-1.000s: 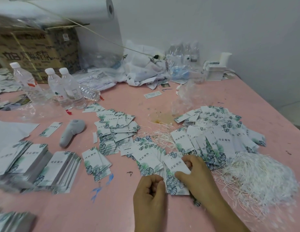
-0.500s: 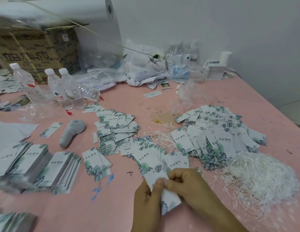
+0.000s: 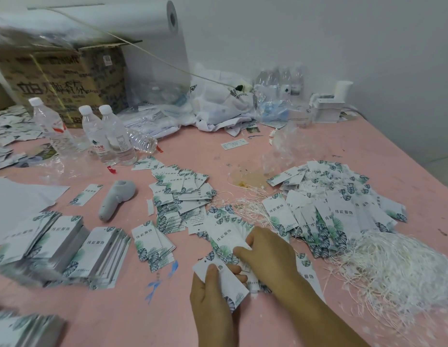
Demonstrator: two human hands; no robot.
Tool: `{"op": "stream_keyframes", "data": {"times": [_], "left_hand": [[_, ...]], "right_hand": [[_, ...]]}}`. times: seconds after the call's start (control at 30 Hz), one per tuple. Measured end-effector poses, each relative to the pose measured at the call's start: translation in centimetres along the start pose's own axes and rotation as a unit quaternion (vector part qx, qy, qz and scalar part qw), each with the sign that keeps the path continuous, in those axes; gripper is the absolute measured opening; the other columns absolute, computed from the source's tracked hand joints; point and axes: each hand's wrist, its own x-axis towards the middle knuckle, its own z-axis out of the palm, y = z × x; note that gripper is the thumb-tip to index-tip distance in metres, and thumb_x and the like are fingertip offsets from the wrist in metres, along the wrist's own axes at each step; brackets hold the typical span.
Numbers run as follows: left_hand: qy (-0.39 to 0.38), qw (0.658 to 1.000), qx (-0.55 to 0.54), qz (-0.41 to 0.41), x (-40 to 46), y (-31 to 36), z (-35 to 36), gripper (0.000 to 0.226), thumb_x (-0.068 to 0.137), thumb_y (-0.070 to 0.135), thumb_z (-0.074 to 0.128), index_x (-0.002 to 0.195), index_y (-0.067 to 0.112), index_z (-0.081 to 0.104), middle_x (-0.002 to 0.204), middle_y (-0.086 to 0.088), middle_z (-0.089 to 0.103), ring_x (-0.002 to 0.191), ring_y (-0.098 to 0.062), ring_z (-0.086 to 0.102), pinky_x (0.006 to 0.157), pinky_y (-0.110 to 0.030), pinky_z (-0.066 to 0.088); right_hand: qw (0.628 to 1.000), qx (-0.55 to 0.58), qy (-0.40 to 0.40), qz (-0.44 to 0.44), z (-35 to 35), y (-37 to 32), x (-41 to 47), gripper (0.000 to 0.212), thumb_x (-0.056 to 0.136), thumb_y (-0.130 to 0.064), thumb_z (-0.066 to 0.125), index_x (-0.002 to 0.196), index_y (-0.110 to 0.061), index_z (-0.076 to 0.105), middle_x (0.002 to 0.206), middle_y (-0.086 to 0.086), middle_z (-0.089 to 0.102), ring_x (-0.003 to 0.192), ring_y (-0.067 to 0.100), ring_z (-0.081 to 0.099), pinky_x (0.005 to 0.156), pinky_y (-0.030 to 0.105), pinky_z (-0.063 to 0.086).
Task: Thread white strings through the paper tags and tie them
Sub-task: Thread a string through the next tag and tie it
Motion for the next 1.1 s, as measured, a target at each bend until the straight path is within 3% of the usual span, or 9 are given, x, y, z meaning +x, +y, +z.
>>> {"op": "stream_keyframes", "data": {"times": [0.17, 0.37, 0.47, 0.57, 0.63, 0.77, 0.9, 1.03, 1.1], "left_hand": [[-0.009, 1.0, 0.009, -0.009, 0.1, -0.2, 0.0, 0.027, 0.104, 0.022, 0.045, 0.098, 0.004, 0.064, 0.08, -0.026, 0.072, 0.061, -0.036, 0.068, 0.062, -0.045, 0.056], [-0.027, 0.999, 0.012, -0.024, 0.2, -0.2, 0.0, 0.035, 0.103, 0.027, 0.046, 0.097, 0.0, 0.067, 0.08, -0.028, 0.071, 0.06, -0.036, 0.068, 0.058, -0.045, 0.058], [-0.043, 0.998, -0.008, -0.042, 0.1, -0.1, 0.0, 0.045, 0.092, 0.041, 0.049, 0.09, 0.005, 0.076, 0.081, -0.029, 0.071, 0.061, -0.034, 0.068, 0.063, -0.046, 0.058], [-0.036, 0.997, 0.009, -0.068, 0.1, -0.5, -0.2, 0.05, 0.092, 0.05, 0.051, 0.119, 0.011, 0.07, 0.112, -0.019, 0.072, 0.098, -0.033, 0.07, 0.091, -0.052, 0.055], [-0.044, 0.996, -0.006, -0.079, -0.2, -0.8, -0.2, 0.054, 0.086, 0.053, 0.056, 0.122, 0.014, 0.067, 0.117, -0.016, 0.071, 0.108, -0.038, 0.068, 0.099, -0.059, 0.048], [-0.092, 0.995, -0.016, -0.04, -0.7, -0.5, -0.1, 0.038, 0.081, 0.037, 0.062, 0.111, 0.017, 0.072, 0.102, -0.016, 0.076, 0.092, -0.039, 0.072, 0.075, -0.049, 0.057], [-0.135, 0.99, 0.002, -0.039, -0.9, -0.2, -0.2, 0.024, 0.09, 0.013, 0.055, 0.106, 0.014, 0.074, 0.098, -0.026, 0.073, 0.087, -0.043, 0.072, 0.068, -0.045, 0.059], [-0.147, 0.988, 0.027, -0.028, -0.7, -0.4, -0.2, 0.028, 0.1, 0.007, 0.044, 0.107, 0.01, 0.071, 0.098, -0.028, 0.073, 0.091, -0.044, 0.071, 0.083, -0.056, 0.056], [-0.149, 0.988, 0.026, -0.026, -0.7, -0.4, -0.2, 0.026, 0.101, 0.008, 0.043, 0.112, 0.006, 0.066, 0.095, -0.028, 0.073, 0.087, -0.042, 0.072, 0.079, -0.055, 0.057]], "right_hand": [[0.988, 0.14, -0.067, 0.025, -1.2, 0.8, 0.6, 0.028, 0.078, -0.036, 0.068, 0.061, -0.021, 0.051, 0.058, 0.001, 0.044, 0.054, 0.016, 0.037, 0.056, 0.03, 0.031], [0.989, 0.139, -0.056, -0.007, -2.3, 1.6, 0.0, 0.023, 0.089, -0.025, 0.058, 0.075, -0.006, 0.058, 0.062, 0.012, 0.052, 0.054, 0.016, 0.037, 0.055, 0.029, 0.029], [0.946, 0.321, -0.039, 0.024, -3.3, 2.4, -2.1, 0.025, 0.093, -0.019, 0.059, 0.072, -0.006, 0.061, 0.051, 0.003, 0.051, 0.045, 0.011, 0.039, 0.047, 0.024, 0.031], [0.896, 0.426, -0.106, 0.065, -3.2, 3.4, -5.9, 0.028, 0.094, -0.017, 0.061, 0.068, -0.014, 0.072, 0.047, 0.003, 0.057, 0.038, 0.01, 0.044, 0.041, 0.019, 0.034], [0.889, 0.429, -0.137, 0.08, -2.7, 3.6, -7.8, 0.028, 0.094, -0.02, 0.061, 0.07, -0.018, 0.076, 0.047, 0.004, 0.059, 0.038, 0.011, 0.046, 0.041, 0.02, 0.035], [0.899, 0.403, -0.142, 0.089, -2.3, 3.4, -8.9, 0.034, 0.092, -0.024, 0.065, 0.058, -0.021, 0.07, 0.046, -0.001, 0.058, 0.038, 0.01, 0.047, 0.044, 0.019, 0.037], [0.907, 0.385, -0.146, 0.093, -2.3, 3.2, -9.2, 0.032, 0.09, -0.034, 0.067, 0.059, -0.025, 0.069, 0.047, -0.003, 0.061, 0.038, 0.005, 0.045, 0.044, 0.015, 0.036], [0.964, 0.249, -0.073, 0.059, -2.2, 4.2, -9.1, 0.037, 0.08, -0.057, 0.065, 0.058, -0.029, 0.059, 0.047, -0.013, 0.053, 0.042, -0.001, 0.041, 0.047, 0.012, 0.033], [0.972, 0.227, -0.01, 0.06, -2.9, 5.3, -8.8, 0.034, 0.079, -0.058, 0.064, 0.063, -0.028, 0.061, 0.053, -0.015, 0.058, 0.046, 0.0, 0.046, 0.049, 0.015, 0.039]]}}
